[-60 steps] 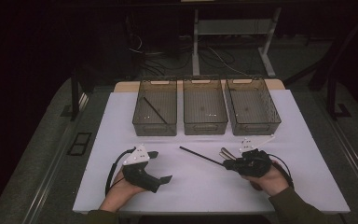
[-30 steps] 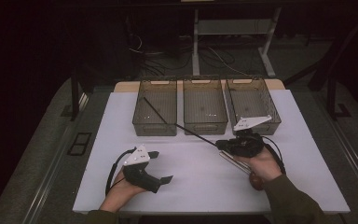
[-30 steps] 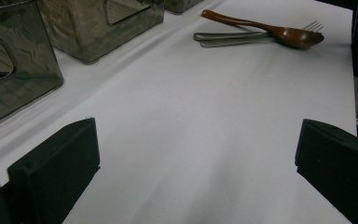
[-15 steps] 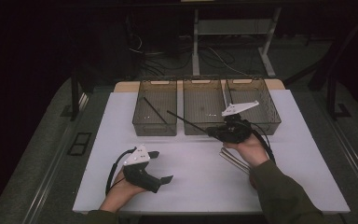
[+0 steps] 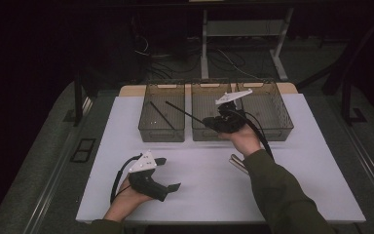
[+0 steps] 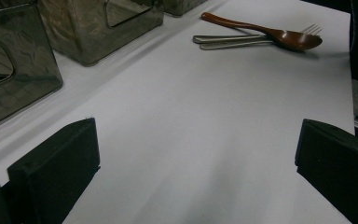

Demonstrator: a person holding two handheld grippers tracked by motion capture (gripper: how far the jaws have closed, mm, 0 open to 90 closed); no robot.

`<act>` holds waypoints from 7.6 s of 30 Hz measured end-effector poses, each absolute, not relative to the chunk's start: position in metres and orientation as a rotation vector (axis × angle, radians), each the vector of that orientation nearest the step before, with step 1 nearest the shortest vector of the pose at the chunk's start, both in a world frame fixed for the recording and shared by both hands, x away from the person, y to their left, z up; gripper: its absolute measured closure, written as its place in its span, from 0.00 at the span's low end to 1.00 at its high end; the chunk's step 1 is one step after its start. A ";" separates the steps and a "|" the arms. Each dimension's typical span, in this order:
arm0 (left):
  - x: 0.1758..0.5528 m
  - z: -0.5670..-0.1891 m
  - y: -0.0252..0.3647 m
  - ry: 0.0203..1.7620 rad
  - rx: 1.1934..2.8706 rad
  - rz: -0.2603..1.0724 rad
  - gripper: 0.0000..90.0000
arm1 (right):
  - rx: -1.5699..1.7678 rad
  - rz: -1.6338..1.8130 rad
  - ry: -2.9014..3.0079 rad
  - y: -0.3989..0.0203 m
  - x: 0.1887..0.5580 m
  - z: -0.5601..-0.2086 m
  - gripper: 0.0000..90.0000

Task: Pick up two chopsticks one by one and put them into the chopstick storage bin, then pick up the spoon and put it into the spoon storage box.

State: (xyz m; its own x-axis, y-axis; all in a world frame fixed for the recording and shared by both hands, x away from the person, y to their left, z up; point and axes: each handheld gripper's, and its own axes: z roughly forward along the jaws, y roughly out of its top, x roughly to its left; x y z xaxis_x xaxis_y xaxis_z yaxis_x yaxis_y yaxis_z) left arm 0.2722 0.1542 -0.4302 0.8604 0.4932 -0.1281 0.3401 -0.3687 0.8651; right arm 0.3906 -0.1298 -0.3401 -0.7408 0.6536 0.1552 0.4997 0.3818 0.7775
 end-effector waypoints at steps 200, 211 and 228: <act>0.272 -0.430 0.158 0.613 2.016 0.203 0.00 | 1.300 1.114 2.459 -0.278 0.319 -0.430 0.67; 0.272 -0.430 0.158 0.613 2.018 0.206 0.00 | 1.226 1.111 2.539 -0.293 0.268 -0.422 0.47; 0.272 -0.430 0.158 0.615 2.018 0.206 0.00 | 1.182 0.977 2.604 -0.293 0.254 -0.436 0.44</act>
